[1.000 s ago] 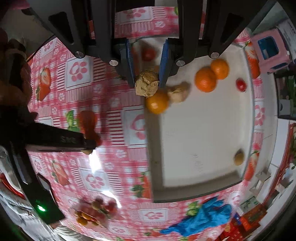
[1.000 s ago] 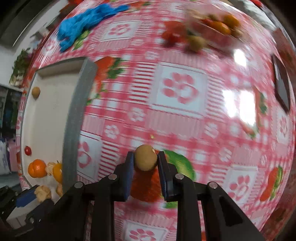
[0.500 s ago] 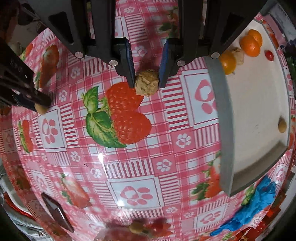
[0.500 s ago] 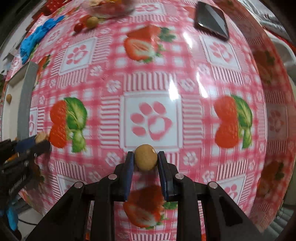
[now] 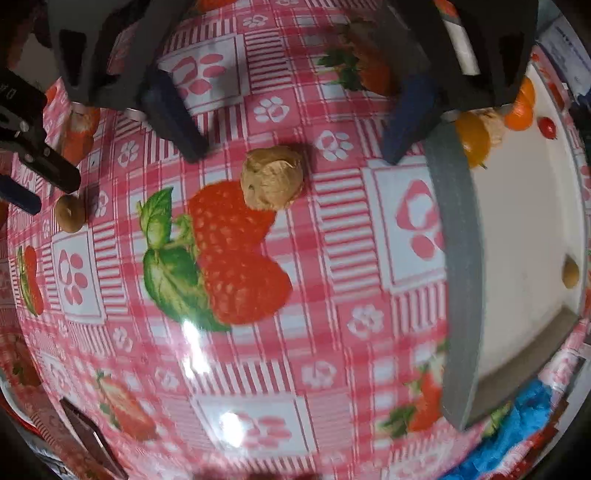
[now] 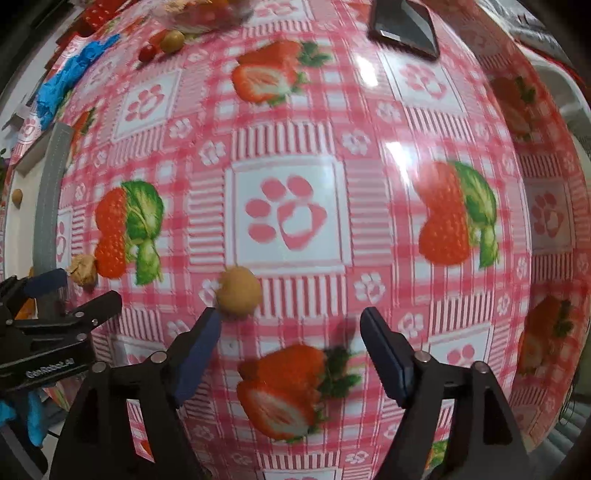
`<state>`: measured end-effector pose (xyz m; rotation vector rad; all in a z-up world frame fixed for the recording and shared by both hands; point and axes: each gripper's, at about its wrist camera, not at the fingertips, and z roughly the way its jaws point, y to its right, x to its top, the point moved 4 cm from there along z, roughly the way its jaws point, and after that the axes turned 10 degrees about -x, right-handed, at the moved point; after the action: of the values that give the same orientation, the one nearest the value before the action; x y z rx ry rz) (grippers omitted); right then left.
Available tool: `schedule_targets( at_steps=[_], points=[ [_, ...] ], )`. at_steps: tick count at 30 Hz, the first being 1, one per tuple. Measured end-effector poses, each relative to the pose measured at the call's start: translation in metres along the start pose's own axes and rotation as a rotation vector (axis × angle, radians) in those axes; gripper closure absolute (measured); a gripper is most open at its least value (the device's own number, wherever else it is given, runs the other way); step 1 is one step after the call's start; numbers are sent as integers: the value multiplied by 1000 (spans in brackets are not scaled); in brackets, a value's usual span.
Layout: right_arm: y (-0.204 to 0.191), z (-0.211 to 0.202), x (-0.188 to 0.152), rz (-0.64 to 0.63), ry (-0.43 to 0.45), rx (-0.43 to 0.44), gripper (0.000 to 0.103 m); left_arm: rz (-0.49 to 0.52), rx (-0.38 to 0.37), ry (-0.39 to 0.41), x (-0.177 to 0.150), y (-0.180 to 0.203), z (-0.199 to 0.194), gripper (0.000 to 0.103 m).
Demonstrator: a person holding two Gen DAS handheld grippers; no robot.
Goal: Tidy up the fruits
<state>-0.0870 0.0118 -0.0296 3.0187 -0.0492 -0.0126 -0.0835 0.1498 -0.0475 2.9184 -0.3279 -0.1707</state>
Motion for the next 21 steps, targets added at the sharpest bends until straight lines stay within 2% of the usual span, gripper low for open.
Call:
schedule_targets(
  at_steps=[6, 10, 12, 16, 21],
  points=[
    [14, 12, -21, 15, -30, -11, 18, -1, 14, 17, -1, 2, 1, 1],
    [-4, 34, -36, 20, -76, -2, 0, 1, 14, 22, 6, 0, 4, 1],
    [-9, 40, -42, -4, -69, -63, 0, 3, 15, 28, 4, 0, 1, 1],
    [-9, 38, -54, -13, -13, -67, 0, 5, 15, 42, 0, 2, -1, 1],
    [-9, 32, -71, -24, 0, -67, 0, 5, 15, 37, -4, 2, -2, 1]
  ],
)
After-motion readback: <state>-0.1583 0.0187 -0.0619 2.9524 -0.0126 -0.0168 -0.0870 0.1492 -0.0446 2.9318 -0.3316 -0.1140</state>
